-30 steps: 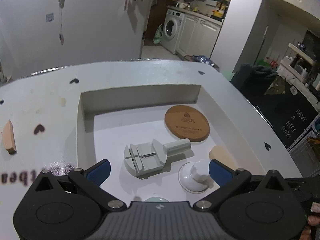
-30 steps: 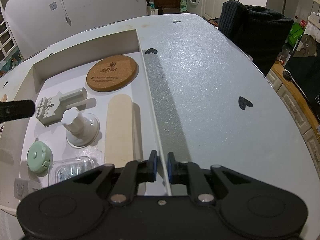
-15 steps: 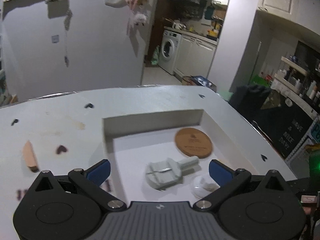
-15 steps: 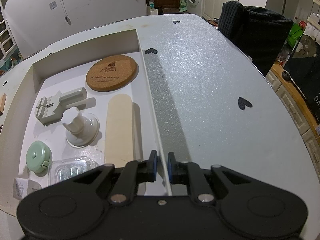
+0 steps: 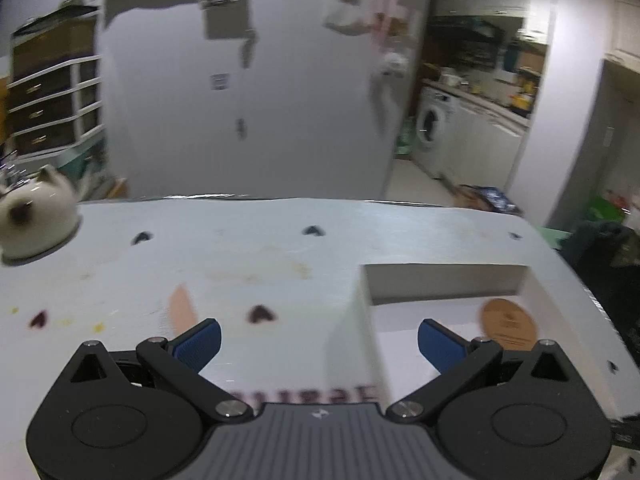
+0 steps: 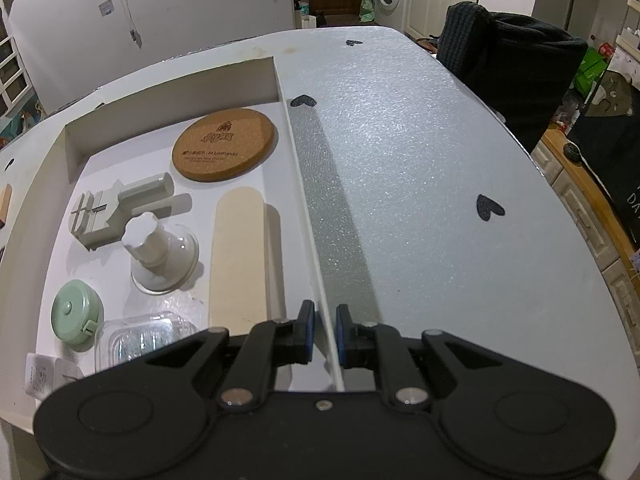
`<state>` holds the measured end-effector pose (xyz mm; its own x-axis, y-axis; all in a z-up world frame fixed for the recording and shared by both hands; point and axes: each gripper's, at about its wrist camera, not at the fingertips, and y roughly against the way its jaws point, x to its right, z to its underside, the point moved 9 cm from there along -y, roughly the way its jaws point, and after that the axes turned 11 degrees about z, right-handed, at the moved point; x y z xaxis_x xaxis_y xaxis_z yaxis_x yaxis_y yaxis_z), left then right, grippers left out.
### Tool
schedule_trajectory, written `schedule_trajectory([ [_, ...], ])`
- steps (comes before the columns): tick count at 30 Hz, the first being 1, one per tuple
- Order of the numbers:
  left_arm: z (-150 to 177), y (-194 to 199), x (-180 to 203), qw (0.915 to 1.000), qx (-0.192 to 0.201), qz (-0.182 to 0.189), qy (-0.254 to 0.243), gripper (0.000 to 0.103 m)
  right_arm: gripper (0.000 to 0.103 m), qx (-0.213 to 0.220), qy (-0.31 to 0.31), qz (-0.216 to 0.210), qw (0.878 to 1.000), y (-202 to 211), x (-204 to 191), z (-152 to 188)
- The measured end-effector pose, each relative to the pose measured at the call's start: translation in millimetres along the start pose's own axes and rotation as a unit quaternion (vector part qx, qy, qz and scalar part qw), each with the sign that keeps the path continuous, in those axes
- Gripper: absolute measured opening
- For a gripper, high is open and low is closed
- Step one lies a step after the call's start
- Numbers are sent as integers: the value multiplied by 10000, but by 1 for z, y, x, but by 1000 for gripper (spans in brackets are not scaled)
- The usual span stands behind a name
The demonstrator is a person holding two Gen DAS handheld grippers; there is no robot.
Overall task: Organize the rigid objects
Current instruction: 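Move the left gripper to the pink wooden wedge and close on it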
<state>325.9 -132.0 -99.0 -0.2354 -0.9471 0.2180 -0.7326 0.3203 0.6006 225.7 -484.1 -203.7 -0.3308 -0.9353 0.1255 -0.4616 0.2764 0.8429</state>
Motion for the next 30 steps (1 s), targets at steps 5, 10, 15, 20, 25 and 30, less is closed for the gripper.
schedule_trajectory([
  [5, 5, -8, -35, 9985, -54, -422, 343, 103, 12, -5, 13, 3, 10000, 0, -1, 0],
  [10, 22, -17, -66, 9930, -197, -839, 811, 103, 12, -11, 13, 3, 10000, 0, 0, 0],
  [15, 45, -28, -80, 9881, -441, -1048, 1039, 103, 12, -31, -13, -15, 10000, -1, 0, 0],
  [20, 53, -41, -87, 9848, -483, -1248, 1105, 103, 12, -44, -38, -15, 10000, -1, 0, 0],
  [25, 51, -60, -94, 9821, -480, -1419, 1146, 101, 12, -49, -94, -23, 9999, -1, 1, 0],
  [30, 47, -77, -100, 9796, -527, -1477, 1252, 94, 12, -63, -124, -34, 9999, -2, 2, 0],
])
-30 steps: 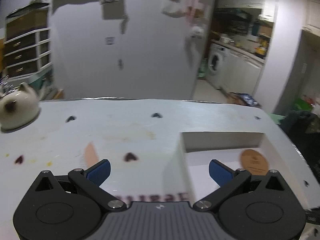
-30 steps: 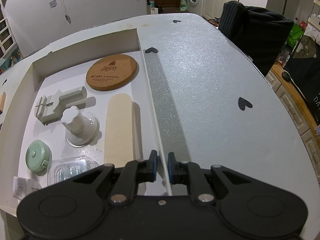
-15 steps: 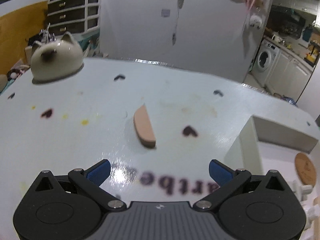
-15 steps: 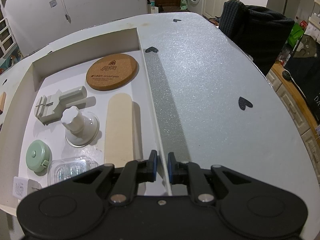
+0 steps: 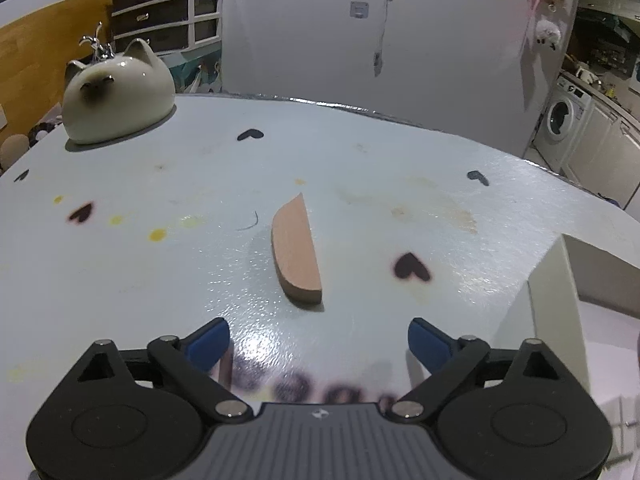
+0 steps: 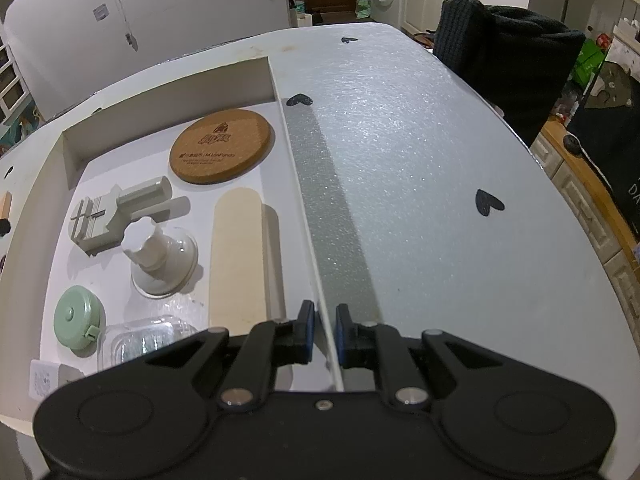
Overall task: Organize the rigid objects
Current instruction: 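Move the left gripper to the pink wooden wedge and close on it, then lift the pink wooden wedge with the left gripper and carry it over the tray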
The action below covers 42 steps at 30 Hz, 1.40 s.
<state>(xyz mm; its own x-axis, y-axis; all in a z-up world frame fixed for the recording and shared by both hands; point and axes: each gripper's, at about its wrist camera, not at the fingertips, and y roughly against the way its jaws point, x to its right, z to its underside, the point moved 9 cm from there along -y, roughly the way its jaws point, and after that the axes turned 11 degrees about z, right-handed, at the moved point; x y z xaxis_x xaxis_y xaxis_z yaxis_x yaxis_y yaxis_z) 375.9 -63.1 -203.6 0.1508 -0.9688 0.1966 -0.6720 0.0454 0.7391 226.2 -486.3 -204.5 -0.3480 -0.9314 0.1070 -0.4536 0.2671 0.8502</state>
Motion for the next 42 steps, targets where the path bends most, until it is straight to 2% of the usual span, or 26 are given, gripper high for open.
schedule_trajectory([
  [5, -7, -11, -1, 9997, 128, -180, -115, 93, 12, -8, -6, 0, 10000, 0, 0, 0],
  [10, -17, -18, -3, 9989, 268, -288, -246, 85, 12, -9, -2, 0, 10000, 0, 0, 0],
  [13, -25, -22, -5, 9985, 365, -255, -304, 75, 12, -8, -2, 2, 10000, 0, 0, 0],
  [16, -32, -24, -8, 9983, 421, -217, -345, 55, 12, -8, 1, 0, 10000, 0, 0, -1],
  [18, -34, -24, -11, 9983, 422, -180, -348, 34, 12, -8, 13, 3, 10000, 0, -1, -1],
  [20, -35, -23, -13, 9986, 408, -133, -320, 26, 12, -8, 14, 5, 10000, 0, 0, 0],
  [35, 3, 15, -5, 9975, 158, 599, -350, 26, 12, 22, 89, -10, 10000, 0, -1, 0],
  [42, 1, 48, 19, 9920, 300, 1075, -590, 26, 12, 51, 108, -7, 9999, 1, -1, 1],
])
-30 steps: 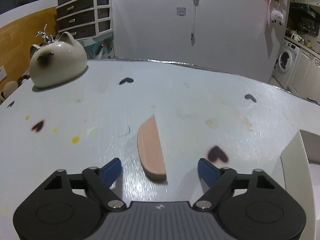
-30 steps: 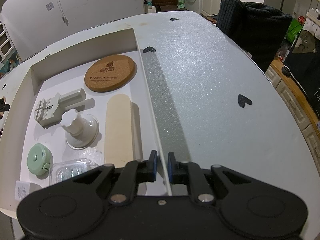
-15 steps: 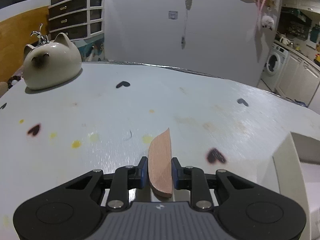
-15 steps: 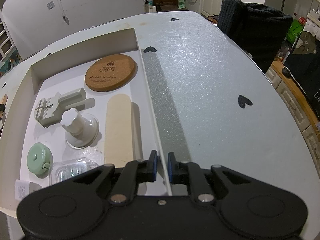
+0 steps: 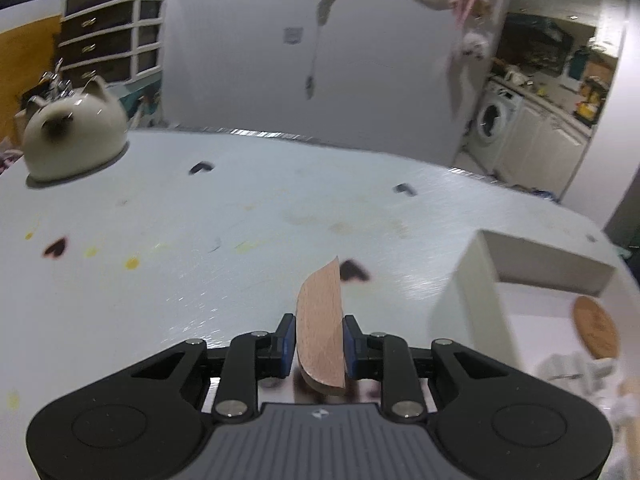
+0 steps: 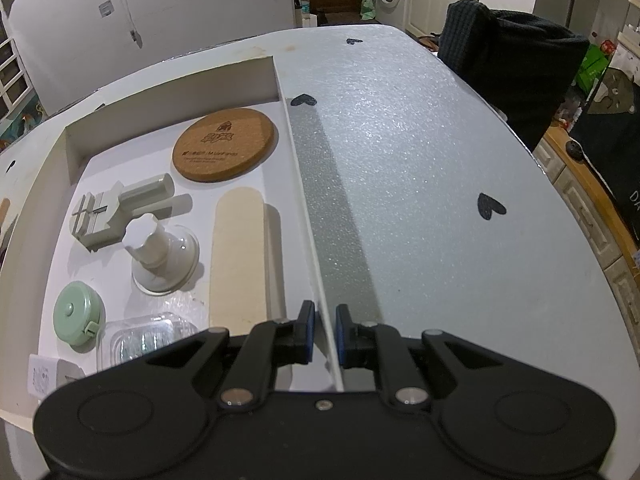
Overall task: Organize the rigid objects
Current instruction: 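Lift the pink wooden wedge with the left gripper and carry it over the tray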
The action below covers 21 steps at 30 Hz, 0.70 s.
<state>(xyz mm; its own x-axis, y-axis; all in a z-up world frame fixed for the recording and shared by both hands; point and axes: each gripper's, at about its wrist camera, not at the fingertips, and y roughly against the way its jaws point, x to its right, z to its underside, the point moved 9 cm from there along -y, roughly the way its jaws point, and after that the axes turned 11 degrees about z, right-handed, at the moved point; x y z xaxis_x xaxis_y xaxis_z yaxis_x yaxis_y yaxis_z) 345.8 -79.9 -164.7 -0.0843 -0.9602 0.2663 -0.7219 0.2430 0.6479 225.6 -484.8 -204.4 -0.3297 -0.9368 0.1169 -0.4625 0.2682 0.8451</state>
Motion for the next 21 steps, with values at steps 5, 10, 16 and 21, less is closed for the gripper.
schedule_trajectory([
  [5, -9, 19, 32, 9989, 165, 395, -175, 26, 12, 2, 1, -2, 10000, 0, 0, 0],
  [10, -14, 26, 70, 9953, 209, 837, -449, 26, 12, 5, 21, -14, 10000, 0, 0, 0],
  [16, -15, 11, 120, 9864, 49, 1311, -992, 26, 12, 12, 22, -21, 10000, 0, 0, 0],
  [21, -14, -11, 153, 9751, -207, 1569, -1553, 26, 12, 11, 26, -20, 10000, 0, 0, 0],
])
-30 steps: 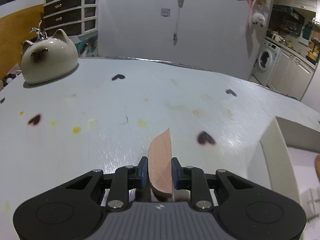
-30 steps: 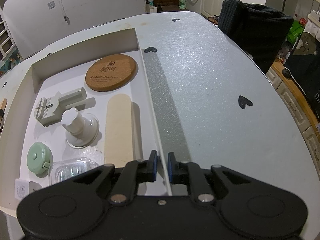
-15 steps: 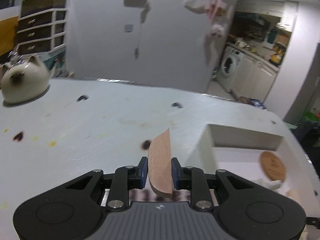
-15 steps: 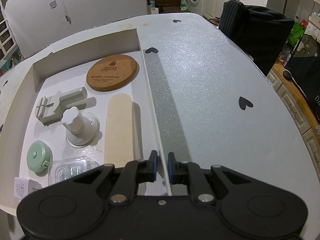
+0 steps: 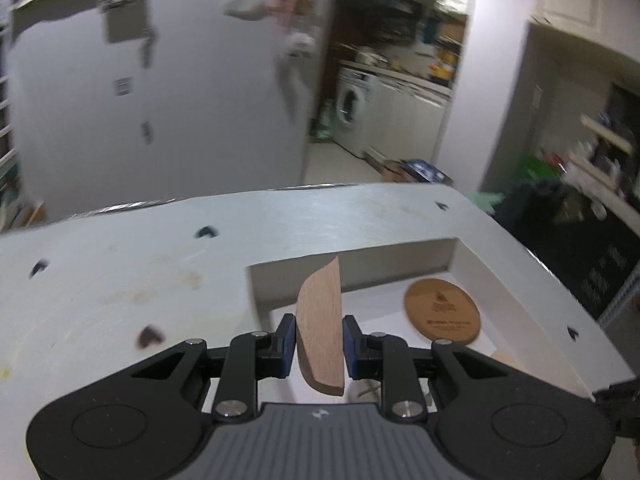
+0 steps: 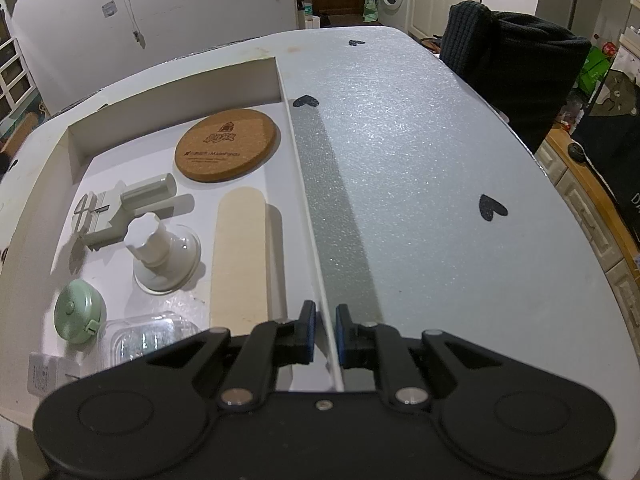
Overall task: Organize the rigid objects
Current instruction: 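Lift the pink wooden wedge with the left gripper and carry it over the tray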
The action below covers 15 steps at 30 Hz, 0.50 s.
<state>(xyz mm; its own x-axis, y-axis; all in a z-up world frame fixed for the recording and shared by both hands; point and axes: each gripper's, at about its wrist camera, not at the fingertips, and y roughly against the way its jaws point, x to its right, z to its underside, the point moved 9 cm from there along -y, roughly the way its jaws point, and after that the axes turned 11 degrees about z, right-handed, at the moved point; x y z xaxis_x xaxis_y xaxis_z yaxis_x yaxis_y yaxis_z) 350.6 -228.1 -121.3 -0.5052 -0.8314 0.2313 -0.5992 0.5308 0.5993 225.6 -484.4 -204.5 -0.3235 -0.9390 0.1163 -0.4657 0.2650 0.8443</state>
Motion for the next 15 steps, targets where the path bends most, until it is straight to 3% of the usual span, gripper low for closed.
schedule_trajectory([
  [8, -14, -58, 18, 9940, -685, 611, -595, 26, 12, 0, -15, -13, 10000, 0, 0, 0],
  [15, -10, -107, 35, 9727, -1527, 1149, -1316, 26, 12, -2, -50, -28, 10000, 0, 1, 0],
])
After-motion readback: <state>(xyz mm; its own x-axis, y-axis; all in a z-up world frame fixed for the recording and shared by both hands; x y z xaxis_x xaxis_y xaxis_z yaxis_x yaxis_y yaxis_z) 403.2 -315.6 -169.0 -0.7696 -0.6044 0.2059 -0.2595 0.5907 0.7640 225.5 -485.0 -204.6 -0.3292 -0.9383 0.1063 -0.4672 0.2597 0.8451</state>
